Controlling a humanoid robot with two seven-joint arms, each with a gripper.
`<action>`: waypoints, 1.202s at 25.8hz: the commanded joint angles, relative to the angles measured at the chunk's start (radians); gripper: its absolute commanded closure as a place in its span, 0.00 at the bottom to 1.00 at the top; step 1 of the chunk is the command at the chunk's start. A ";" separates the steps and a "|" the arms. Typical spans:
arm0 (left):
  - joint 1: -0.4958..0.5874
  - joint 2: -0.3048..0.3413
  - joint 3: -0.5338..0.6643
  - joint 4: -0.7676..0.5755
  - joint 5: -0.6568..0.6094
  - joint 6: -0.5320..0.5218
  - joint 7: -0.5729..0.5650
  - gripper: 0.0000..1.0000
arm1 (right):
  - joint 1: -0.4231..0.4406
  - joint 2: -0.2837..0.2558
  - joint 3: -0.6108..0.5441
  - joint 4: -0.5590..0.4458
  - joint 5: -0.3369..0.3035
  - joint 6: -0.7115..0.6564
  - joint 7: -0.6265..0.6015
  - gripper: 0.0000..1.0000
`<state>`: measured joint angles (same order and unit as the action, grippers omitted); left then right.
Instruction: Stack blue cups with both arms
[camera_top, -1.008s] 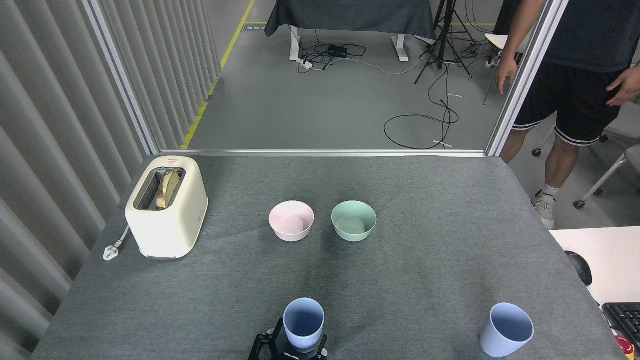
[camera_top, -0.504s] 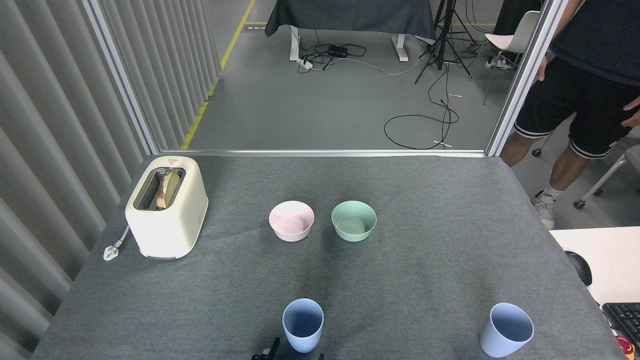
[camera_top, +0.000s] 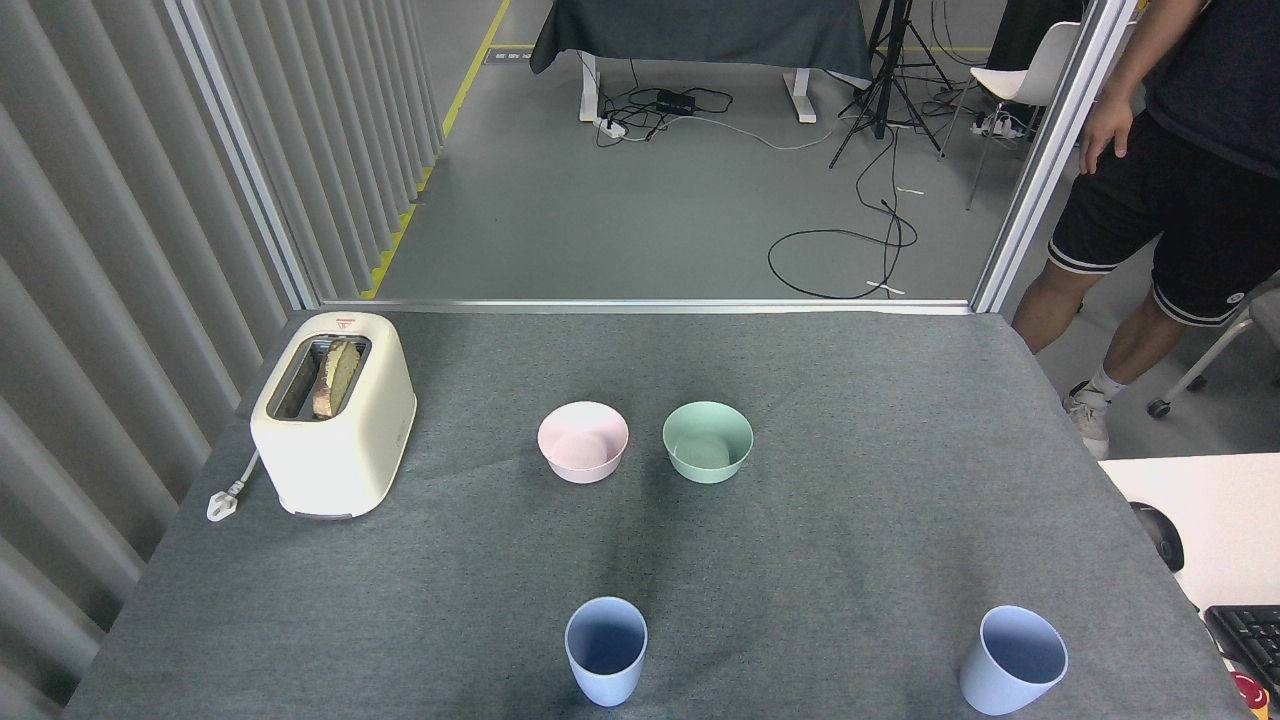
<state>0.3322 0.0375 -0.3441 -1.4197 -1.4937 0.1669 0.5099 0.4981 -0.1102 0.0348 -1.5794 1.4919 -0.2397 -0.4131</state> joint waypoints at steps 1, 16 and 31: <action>0.073 0.039 0.096 -0.082 0.010 -0.007 -0.001 0.00 | -0.009 0.004 -0.003 0.022 -0.001 0.048 0.019 0.00; 0.113 0.056 0.166 -0.111 0.061 0.006 -0.001 0.00 | -0.075 -0.026 -0.030 0.079 -0.004 0.329 0.062 0.00; 0.097 0.056 0.192 -0.107 0.136 -0.007 -0.001 0.00 | -0.231 -0.052 -0.179 0.199 -0.007 0.321 0.071 0.00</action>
<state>0.4304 0.0931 -0.1521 -1.5269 -1.3616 0.1590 0.5093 0.3009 -0.1484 -0.1443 -1.4048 1.4849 0.0854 -0.3547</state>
